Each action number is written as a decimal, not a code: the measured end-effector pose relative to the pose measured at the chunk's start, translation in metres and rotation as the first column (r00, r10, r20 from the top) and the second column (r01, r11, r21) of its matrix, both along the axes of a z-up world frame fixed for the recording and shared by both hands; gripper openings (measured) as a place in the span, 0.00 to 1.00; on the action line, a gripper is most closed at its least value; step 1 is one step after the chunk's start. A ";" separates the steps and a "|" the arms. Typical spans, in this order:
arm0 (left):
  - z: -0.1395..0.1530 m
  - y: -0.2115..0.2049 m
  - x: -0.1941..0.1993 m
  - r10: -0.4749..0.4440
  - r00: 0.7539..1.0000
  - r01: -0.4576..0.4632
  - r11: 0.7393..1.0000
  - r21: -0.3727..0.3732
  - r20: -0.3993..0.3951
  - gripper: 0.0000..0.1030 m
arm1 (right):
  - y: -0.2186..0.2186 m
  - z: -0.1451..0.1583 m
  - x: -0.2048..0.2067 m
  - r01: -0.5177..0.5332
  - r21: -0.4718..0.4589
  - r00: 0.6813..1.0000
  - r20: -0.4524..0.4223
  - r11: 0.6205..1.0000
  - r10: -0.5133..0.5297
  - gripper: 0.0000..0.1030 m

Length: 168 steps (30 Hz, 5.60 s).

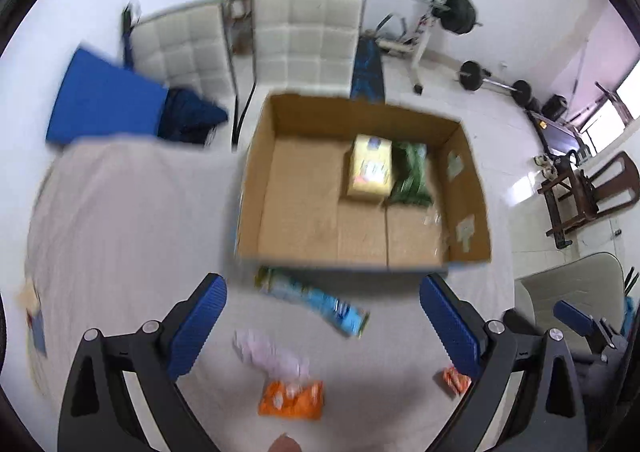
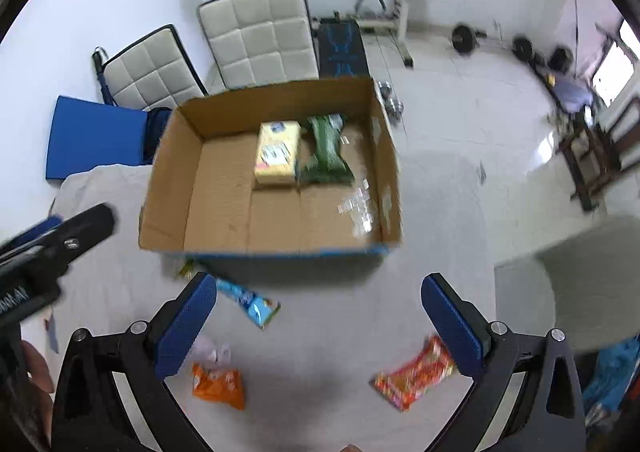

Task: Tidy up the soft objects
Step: 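Grasp the orange bag with left gripper while right gripper grasps red bag, then carry both bags into the box and open both grippers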

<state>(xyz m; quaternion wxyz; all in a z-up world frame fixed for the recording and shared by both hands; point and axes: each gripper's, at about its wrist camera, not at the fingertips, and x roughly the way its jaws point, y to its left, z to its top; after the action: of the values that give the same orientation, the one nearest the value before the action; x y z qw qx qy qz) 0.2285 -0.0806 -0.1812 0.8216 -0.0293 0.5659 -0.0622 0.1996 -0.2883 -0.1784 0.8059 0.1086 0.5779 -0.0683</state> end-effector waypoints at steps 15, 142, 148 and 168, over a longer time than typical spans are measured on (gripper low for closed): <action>-0.188 0.069 -0.100 0.323 0.808 -0.395 0.918 -0.045 -0.493 0.96 | -0.111 -0.190 -0.097 0.460 0.052 0.833 -0.369 0.886 -0.411 1.00; -0.181 -0.068 0.271 -0.260 0.934 0.315 0.923 0.223 -0.245 0.57 | 0.008 -0.222 0.177 -0.152 -0.097 0.907 -0.410 0.984 0.100 0.45; -0.185 -0.068 0.282 -0.229 0.935 0.289 0.934 0.208 -0.272 0.58 | 0.010 -0.229 0.178 -0.174 -0.091 0.895 -0.431 0.981 0.118 0.47; -0.089 -0.038 0.226 -0.165 0.980 0.172 0.983 0.058 -0.110 0.97 | -0.003 -0.146 0.160 -0.081 -0.089 0.975 -0.212 0.993 0.061 1.00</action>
<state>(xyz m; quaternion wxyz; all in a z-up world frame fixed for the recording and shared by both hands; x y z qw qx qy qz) 0.4548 -0.1191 -0.2704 0.7829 0.0432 0.6106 -0.1110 0.3599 -0.2916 -0.3239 0.7470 0.0407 0.6590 -0.0782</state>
